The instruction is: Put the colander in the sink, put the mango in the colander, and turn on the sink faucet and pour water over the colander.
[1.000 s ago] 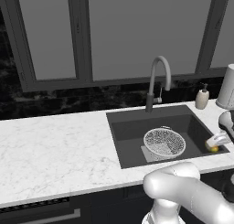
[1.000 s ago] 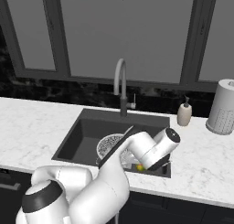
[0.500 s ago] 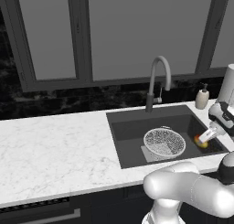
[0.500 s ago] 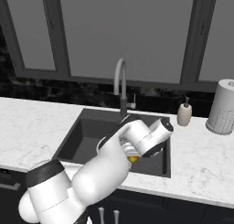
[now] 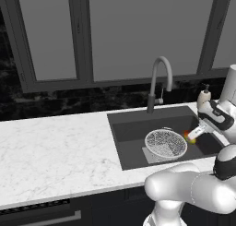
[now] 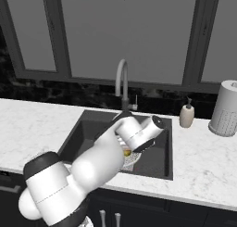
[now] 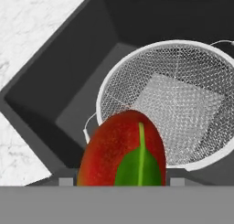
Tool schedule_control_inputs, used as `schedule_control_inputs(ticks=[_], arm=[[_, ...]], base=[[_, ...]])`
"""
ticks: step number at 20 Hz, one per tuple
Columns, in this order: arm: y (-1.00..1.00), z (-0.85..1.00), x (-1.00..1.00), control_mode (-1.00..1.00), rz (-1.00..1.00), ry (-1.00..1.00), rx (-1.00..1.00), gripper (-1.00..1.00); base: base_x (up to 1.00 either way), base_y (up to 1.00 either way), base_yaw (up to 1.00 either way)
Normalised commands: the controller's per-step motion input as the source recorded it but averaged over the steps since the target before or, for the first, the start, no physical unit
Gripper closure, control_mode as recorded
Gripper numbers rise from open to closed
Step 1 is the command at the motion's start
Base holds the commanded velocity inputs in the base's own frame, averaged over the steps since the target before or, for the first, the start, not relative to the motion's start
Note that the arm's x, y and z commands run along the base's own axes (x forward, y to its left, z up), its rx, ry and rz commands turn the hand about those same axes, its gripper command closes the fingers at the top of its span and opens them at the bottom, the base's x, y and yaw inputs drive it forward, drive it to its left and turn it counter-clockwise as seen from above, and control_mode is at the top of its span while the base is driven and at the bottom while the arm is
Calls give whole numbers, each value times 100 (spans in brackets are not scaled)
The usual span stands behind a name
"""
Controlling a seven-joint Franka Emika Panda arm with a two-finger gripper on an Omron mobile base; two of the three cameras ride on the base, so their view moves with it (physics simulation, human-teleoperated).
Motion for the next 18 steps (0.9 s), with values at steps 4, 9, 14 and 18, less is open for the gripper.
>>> schedule_control_inputs(ticks=[4, 9, 14, 18], arm=[[31, -16, 35, -100, 1, -10, 0, 100], [21, -31, 36, -100, 3, -5, 1, 100], [0, -30, 25, -100, 3, -1, 3, 100], [0, -25, 26, -100, 0, 0, 0, 100]], base=[[0, 0, 0], [0, 0, 0], [0, 0, 0], [0, 0, 0]])
